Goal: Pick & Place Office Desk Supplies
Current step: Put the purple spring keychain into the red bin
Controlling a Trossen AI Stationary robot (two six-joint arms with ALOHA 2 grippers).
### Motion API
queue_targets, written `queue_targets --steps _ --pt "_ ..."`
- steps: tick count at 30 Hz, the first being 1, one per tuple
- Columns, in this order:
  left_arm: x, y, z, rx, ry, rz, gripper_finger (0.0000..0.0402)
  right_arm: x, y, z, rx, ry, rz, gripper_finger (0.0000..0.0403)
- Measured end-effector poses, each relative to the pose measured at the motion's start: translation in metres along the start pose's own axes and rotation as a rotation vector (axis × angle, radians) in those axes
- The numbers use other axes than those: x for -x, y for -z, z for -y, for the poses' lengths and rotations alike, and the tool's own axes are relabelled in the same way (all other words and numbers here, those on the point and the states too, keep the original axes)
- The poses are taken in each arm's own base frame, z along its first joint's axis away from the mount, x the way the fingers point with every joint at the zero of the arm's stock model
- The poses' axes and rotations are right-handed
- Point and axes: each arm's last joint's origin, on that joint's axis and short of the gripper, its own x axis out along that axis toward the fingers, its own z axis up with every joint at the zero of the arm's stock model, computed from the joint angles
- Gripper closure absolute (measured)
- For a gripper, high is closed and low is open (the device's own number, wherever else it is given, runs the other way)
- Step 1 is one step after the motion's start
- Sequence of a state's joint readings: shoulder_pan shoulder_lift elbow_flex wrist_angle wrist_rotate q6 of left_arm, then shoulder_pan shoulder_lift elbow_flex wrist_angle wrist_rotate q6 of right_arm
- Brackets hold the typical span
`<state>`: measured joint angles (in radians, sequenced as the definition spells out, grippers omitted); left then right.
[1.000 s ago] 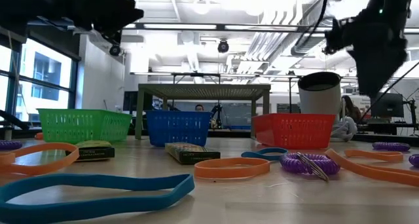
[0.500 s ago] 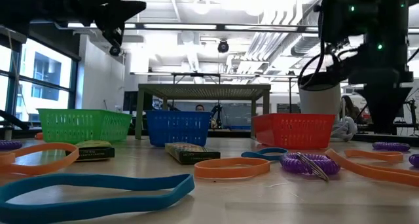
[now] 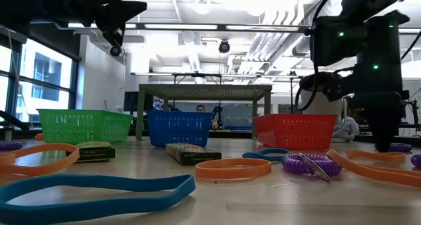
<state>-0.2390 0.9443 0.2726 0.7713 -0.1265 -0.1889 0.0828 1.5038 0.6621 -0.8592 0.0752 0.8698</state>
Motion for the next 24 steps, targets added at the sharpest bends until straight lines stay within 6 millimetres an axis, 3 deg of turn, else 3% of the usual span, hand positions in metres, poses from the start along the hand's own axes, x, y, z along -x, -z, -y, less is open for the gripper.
queue_targets --steps 18,24 --pt "0.001 0.002 0.010 -0.006 0.053 -0.011 0.0274 -0.009 -0.002 0.006 0.019 -0.087 -0.052 0.0163" --pt "0.001 0.002 0.010 -0.014 0.051 -0.010 0.0274 -0.009 -0.002 0.006 0.043 -0.088 -0.052 0.0226"
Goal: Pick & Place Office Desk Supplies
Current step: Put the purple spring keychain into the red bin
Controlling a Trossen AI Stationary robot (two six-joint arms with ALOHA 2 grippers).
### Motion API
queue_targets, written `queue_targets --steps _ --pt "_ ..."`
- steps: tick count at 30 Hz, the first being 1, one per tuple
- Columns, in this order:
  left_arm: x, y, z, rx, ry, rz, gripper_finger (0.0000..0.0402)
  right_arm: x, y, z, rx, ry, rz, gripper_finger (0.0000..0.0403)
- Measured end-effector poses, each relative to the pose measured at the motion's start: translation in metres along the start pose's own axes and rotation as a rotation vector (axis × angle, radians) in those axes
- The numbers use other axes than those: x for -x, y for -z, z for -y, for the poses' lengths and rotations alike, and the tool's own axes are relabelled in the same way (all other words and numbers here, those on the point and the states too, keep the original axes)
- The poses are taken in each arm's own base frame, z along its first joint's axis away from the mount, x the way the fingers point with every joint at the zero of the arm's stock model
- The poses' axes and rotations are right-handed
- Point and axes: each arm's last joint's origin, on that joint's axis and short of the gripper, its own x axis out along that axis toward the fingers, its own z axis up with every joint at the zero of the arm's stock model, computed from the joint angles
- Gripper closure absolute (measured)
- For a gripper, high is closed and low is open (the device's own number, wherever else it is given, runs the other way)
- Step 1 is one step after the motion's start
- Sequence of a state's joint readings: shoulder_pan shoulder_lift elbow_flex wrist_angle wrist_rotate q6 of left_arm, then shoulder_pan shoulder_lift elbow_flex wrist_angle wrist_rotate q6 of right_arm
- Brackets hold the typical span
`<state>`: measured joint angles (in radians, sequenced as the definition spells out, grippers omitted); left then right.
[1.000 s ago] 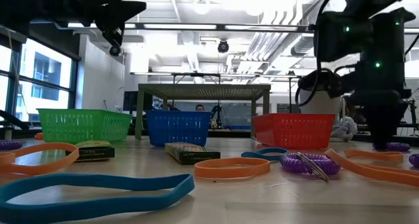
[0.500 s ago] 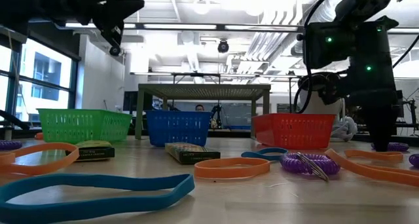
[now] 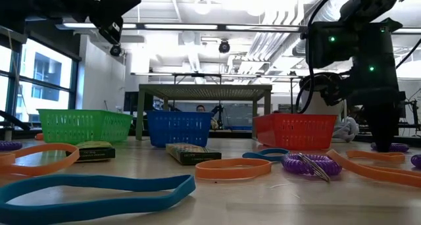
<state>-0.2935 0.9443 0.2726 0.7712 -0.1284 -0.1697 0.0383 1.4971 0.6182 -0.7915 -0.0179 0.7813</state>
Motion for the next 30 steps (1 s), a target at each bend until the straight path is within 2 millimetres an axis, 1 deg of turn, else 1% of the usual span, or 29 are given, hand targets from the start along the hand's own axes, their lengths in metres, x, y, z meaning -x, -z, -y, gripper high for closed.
queue_targets --steps 8,9,15,16,19,21,24,30 --pt "0.000 0.000 0.000 -0.005 0.000 0.000 0.0274 0.000 0.001 0.000 0.003 0.007 -0.002 0.0371" --pt "0.000 0.000 0.000 -0.005 0.000 0.000 0.0274 0.000 0.001 0.000 0.009 0.011 -0.002 0.0384" --pt "0.000 0.000 0.000 -0.005 0.000 0.000 0.0274 0.003 0.003 0.005 0.049 0.069 0.016 0.0395" --pt "0.000 0.000 0.000 -0.005 0.000 0.000 0.0274 0.005 0.005 0.005 0.054 0.073 0.015 0.0396" --pt "0.000 0.000 0.000 -0.006 0.000 0.000 0.0274 0.014 0.016 0.009 0.091 0.159 -0.010 0.0398" --pt "0.000 0.000 0.000 -0.006 0.000 -0.001 0.0274 0.027 0.020 0.007 0.104 0.185 0.014 0.0399" --pt "0.000 0.000 0.000 -0.006 0.000 -0.001 0.0274 0.040 0.032 0.009 0.088 0.241 -0.032 0.0399" --pt "0.000 0.000 0.000 -0.006 0.000 -0.001 0.0274 0.070 0.043 -0.001 0.109 0.198 0.033 0.0399"
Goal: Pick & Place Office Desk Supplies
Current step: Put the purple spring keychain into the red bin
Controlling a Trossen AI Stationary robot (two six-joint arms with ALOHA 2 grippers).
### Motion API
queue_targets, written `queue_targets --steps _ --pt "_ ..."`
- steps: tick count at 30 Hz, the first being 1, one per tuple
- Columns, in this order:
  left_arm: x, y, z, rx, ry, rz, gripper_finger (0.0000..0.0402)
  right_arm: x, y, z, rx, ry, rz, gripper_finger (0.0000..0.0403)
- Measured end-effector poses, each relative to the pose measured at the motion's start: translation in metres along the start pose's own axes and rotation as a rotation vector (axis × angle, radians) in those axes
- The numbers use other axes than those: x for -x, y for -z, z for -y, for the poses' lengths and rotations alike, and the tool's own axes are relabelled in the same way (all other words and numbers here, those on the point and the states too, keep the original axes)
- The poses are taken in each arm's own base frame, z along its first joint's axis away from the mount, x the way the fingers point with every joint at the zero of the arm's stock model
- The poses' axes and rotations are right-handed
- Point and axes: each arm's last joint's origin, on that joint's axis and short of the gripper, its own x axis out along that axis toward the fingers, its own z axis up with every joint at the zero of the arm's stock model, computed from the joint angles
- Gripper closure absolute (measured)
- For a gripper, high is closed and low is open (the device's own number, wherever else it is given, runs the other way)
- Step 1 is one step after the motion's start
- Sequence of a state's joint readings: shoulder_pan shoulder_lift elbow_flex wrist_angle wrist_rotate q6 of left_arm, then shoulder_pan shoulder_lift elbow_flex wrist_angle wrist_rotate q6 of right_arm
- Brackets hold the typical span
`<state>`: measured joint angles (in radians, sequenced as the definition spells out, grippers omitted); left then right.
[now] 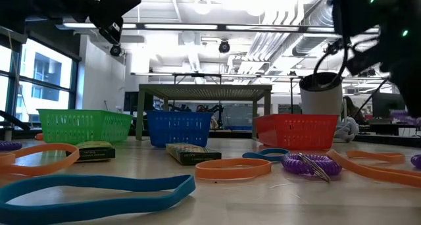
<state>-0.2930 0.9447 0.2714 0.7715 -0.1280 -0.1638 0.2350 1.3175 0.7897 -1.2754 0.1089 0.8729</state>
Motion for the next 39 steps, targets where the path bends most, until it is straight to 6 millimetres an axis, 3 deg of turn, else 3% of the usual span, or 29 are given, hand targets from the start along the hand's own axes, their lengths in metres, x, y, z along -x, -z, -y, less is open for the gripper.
queue_targets --steps 6,10,16,21,30,35,39 --pt "0.000 0.000 0.000 0.000 0.000 0.000 0.0274 0.045 -0.005 -0.021 0.077 -0.101 0.267 0.0399" --pt "0.000 0.001 0.000 -0.001 -0.001 -0.006 0.0274 0.072 -0.013 -0.040 0.216 -0.196 0.494 0.0399" --pt "0.000 0.001 0.000 -0.001 -0.001 -0.008 0.0274 0.087 -0.040 -0.040 0.259 -0.227 0.702 0.0399" --pt "0.000 0.001 0.000 -0.002 -0.001 -0.009 0.0274 0.078 -0.069 -0.030 0.213 -0.223 0.673 0.0399" --pt "0.000 0.003 -0.001 -0.004 -0.005 -0.033 0.0274 0.031 -0.122 -0.033 0.191 -0.238 0.481 0.0399" --pt "0.000 0.003 -0.001 -0.004 -0.005 -0.034 0.0274 0.004 -0.140 -0.034 0.158 -0.193 0.402 0.0399" --pt "0.000 0.003 -0.001 -0.004 -0.006 -0.034 0.0274 -0.002 -0.146 -0.030 0.064 -0.196 0.379 0.0390"
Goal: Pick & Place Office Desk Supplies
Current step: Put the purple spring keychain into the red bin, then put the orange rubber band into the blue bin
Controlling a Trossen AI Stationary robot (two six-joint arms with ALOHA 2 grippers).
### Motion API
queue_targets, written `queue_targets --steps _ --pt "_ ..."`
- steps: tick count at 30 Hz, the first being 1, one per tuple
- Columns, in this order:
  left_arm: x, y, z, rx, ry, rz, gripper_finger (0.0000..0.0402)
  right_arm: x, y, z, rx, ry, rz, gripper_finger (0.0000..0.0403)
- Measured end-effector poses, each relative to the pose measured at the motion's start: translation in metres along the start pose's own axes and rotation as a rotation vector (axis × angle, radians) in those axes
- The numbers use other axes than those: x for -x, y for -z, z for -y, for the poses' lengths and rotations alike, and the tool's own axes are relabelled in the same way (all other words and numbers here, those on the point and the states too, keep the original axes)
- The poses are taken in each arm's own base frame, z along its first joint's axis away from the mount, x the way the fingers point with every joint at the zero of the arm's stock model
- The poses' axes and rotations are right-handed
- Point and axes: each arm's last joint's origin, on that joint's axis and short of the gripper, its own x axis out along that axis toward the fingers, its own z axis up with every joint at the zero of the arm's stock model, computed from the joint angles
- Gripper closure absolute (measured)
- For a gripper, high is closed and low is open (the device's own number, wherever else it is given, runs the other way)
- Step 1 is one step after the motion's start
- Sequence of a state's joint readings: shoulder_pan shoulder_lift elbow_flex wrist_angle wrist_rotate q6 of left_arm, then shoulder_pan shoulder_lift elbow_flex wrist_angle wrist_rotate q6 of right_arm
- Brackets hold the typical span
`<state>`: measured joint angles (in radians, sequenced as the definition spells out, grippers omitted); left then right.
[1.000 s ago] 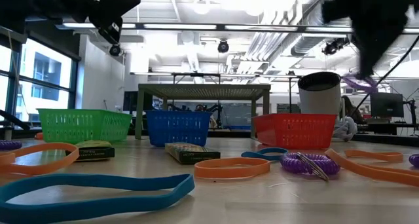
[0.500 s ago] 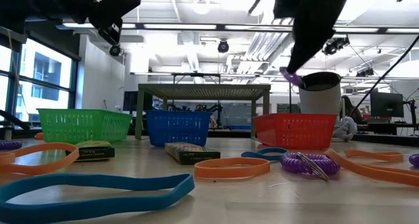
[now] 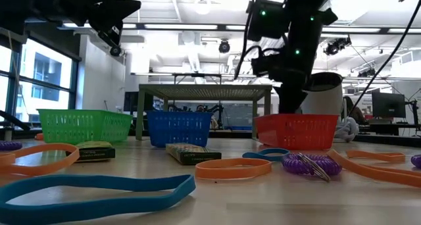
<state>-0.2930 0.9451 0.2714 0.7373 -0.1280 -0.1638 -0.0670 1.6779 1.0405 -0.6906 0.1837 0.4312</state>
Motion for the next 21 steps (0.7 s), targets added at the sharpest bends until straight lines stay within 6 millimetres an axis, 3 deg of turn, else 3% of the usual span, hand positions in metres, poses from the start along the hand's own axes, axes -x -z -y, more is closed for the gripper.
queue_targets --steps 13,21 --pt "0.000 0.000 0.000 0.000 -0.001 -0.004 0.0274 0.010 -0.007 0.000 -0.022 -0.016 0.049 0.0212" --pt "0.000 0.002 0.000 -0.002 -0.003 -0.019 0.0274 0.061 -0.021 -0.028 0.080 -0.056 0.046 0.0209"
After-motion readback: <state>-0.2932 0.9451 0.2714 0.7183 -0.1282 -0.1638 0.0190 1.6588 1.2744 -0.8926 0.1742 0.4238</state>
